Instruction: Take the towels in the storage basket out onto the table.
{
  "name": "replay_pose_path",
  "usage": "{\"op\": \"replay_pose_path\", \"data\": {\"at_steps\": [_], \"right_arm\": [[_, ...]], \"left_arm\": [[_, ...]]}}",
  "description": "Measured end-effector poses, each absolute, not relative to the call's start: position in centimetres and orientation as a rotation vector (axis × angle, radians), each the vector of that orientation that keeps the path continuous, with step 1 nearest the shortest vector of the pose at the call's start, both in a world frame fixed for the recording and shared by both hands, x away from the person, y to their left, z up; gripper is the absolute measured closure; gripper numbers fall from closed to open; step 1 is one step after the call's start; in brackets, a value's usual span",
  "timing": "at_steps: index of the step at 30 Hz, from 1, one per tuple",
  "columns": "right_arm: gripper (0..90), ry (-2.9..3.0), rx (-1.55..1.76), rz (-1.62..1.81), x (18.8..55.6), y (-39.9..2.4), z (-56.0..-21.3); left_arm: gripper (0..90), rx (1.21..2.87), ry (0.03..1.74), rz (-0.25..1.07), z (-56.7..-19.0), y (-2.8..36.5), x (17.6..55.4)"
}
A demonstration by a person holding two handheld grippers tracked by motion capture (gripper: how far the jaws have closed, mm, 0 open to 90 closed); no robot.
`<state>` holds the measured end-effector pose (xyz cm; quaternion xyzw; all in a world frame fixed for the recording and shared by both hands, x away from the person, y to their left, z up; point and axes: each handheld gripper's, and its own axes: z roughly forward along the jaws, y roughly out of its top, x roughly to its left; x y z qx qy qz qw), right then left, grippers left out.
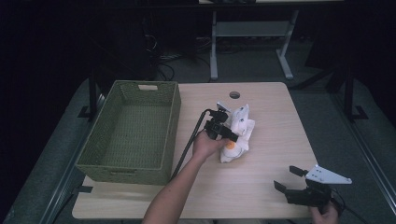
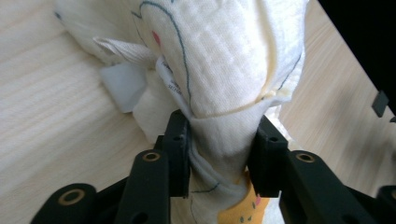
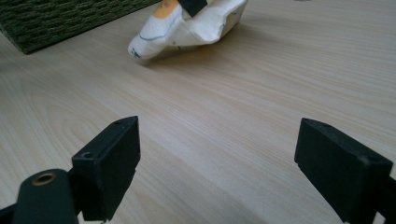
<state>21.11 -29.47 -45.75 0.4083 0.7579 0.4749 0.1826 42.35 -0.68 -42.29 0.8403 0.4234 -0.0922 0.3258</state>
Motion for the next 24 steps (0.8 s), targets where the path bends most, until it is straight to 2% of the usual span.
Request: {"op": "replay_pose_path", "data": {"at_steps": [6,13,24], "right_arm": [[13.9,2.142,1.150,1.341,21.1,-29.5,-45.7],[13.9,2.147,1.146,1.340,21.1,-29.5,-45.8],[13.9,2.150,1.144,1.337,21.1,-29.4,-45.7]], "left_arm": [[55.4,2.242,1.108,-0.212,-42.9,-1.6,42.2],[39.9,2.223,1.125,-0.202,-43.0,-1.9,42.0],[36.0,2.164,1.100,-0.196,-42.7,-1.6,41.3]]}}
